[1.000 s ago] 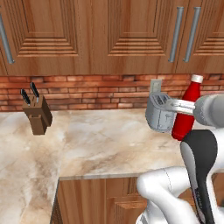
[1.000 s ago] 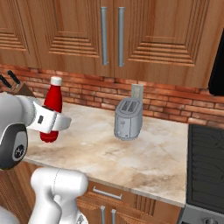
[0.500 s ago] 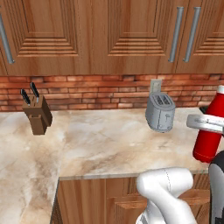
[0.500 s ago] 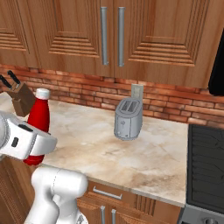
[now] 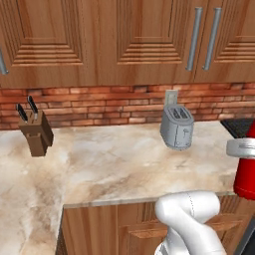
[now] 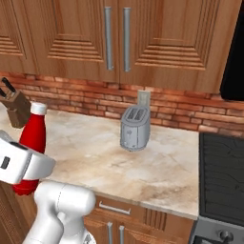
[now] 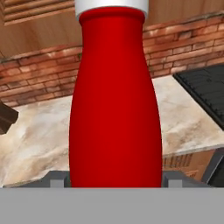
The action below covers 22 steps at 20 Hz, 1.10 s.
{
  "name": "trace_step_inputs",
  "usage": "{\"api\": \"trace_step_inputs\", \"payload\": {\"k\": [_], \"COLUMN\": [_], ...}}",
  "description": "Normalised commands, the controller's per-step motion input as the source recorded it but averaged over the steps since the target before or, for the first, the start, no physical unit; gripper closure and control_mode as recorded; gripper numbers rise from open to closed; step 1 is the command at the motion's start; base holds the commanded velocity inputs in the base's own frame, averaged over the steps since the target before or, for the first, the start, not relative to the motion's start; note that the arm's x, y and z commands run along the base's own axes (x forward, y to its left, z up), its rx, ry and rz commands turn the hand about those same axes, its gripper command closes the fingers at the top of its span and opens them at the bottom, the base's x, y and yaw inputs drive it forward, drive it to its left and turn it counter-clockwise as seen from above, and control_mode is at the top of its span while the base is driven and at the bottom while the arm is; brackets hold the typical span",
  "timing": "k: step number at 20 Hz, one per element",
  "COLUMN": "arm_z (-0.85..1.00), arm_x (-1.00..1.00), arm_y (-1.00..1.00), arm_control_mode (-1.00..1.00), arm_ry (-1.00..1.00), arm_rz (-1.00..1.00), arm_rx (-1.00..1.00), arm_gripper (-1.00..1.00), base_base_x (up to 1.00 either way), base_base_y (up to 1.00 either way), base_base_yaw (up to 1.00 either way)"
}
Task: Move the drinks to the dining counter.
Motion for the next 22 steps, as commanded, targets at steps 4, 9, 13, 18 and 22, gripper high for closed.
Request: {"api": "trace_step_inputs", "payload": {"k": [4, 9, 13, 18, 22], "arm_z": [0.00, 0.00, 0.00, 0.00, 0.00], "arm_x": [0.00, 0.00, 0.00, 0.00, 0.00], "arm_y": [0.00, 0.00, 0.00, 0.00, 0.00], "arm_control_mode": [1.00, 1.00, 1.00, 1.00, 1.00], "arm_ry": [0.00, 0.00, 0.00, 0.00, 0.00], "arm_rz": [0.00, 0.00, 0.00, 0.00, 0.00], "arm_rx": [0.00, 0.00, 0.00, 0.00, 0.00], "arm_gripper": [1.00, 1.00, 1.00, 1.00, 1.00], "base_base_x": [0.00, 0.00, 0.00, 0.00, 0.00], "base_base_y": [0.00, 0.00, 0.00, 0.00, 0.00], "base_base_yaw": [-0.95, -1.00, -1.00, -1.00, -1.00]}}
